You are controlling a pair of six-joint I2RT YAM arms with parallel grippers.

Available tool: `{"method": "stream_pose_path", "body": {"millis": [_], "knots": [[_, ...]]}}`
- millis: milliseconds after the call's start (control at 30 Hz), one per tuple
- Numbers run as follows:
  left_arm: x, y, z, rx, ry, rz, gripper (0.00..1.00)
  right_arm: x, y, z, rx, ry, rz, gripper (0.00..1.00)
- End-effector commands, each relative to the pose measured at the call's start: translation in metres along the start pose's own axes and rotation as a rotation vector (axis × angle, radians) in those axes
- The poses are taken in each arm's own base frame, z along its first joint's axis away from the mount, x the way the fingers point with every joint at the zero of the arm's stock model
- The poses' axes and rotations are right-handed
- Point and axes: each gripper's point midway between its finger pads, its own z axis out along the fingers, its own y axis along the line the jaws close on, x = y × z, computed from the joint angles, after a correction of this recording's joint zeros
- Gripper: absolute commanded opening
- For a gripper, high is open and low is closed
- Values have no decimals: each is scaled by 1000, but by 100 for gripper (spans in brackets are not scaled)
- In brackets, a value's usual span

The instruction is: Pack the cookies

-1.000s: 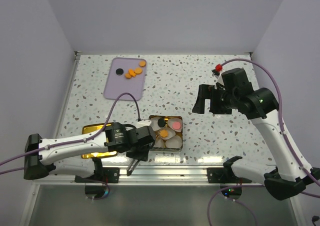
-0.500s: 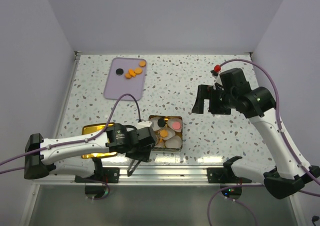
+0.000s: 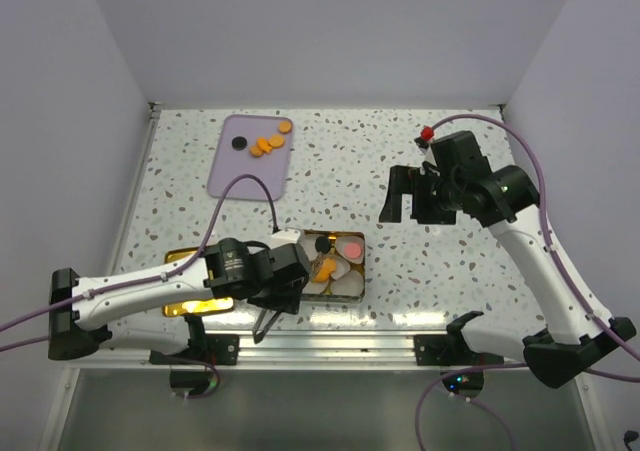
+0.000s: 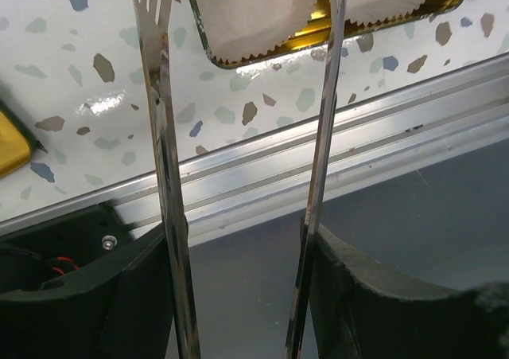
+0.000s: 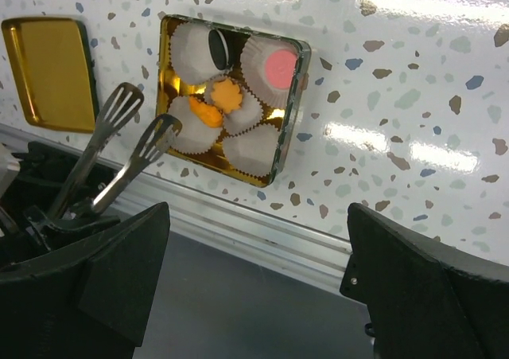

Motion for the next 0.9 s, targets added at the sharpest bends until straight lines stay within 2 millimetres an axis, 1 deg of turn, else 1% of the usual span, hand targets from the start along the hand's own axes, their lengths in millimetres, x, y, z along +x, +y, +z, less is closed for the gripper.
{"method": "stream_pose_path", "body": {"millis": [0, 67, 100, 167, 200, 233, 267, 300, 367, 400, 433, 467, 500, 533, 567, 600, 633, 667, 733, 767, 800, 833, 867], "knots": [[-34, 10, -22, -3, -100, -26, 63, -10, 4, -1, -15, -29, -2, 97], [-48, 16, -24, -1, -120, -42, 63, -10, 5, -1, -14, -30, -2, 97], [-60, 23, -26, -7, -138, -73, 64, -11, 4, 0, -12, -29, -5, 97], [-73, 28, -25, -19, -156, -51, 64, -12, 4, 0, -9, -31, -3, 97], [-84, 34, -26, -29, -166, -51, 64, -14, 4, 0, -8, -35, -5, 97], [-90, 36, -24, -32, -166, -50, 64, -15, 4, 2, -3, -34, -3, 97], [-95, 40, -19, -50, -155, -49, 65, -17, 5, 0, -5, -40, -4, 97], [-103, 49, -16, -66, -152, -54, 64, -17, 5, 1, -3, -39, -4, 97], [-115, 55, -8, -80, -148, -59, 64, -20, 6, -1, -4, -47, -6, 97], [-125, 63, -7, -85, -155, -76, 64, -20, 6, -3, -2, -47, -3, 97], [-134, 65, -2, -86, -159, -83, 64, -20, 7, -5, -4, -52, -2, 97], [-142, 66, -1, -80, -165, -89, 64, -20, 6, -6, 0, -53, 1, 97], [-151, 75, 1, -88, -166, -102, 64, -19, 6, -7, 0, -54, 0, 97], [-157, 77, 3, -91, -171, -107, 64, -19, 5, -7, 3, -55, 5, 97], [-167, 79, 7, -102, -168, -113, 64, -17, 3, -7, 7, -53, 9, 97], [-174, 87, 10, -115, -164, -117, 64, -16, 3, -6, 9, -49, 11, 97], [-180, 90, 18, -126, -150, -121, 63, -14, 3, -6, 9, -47, 15, 97], [-190, 92, 17, -126, -160, -124, 63, -13, 2, -5, 13, -43, 17, 97], [-203, 104, 22, -141, -163, -135, 63, -14, 0, -4, 20, -45, 19, 97], [-211, 107, 28, -146, -154, -137, 63, -15, 0, -5, 25, -45, 17, 97], [-216, 114, 31, -154, -148, -142, 63, -15, -2, -4, 34, -44, 17, 97], [-219, 119, 40, -162, -130, -145, 63, -15, -2, -4, 40, -39, 13, 97], [-227, 125, 41, -161, -135, -161, 63, -17, -2, -6, 43, -42, 10, 97]]}}
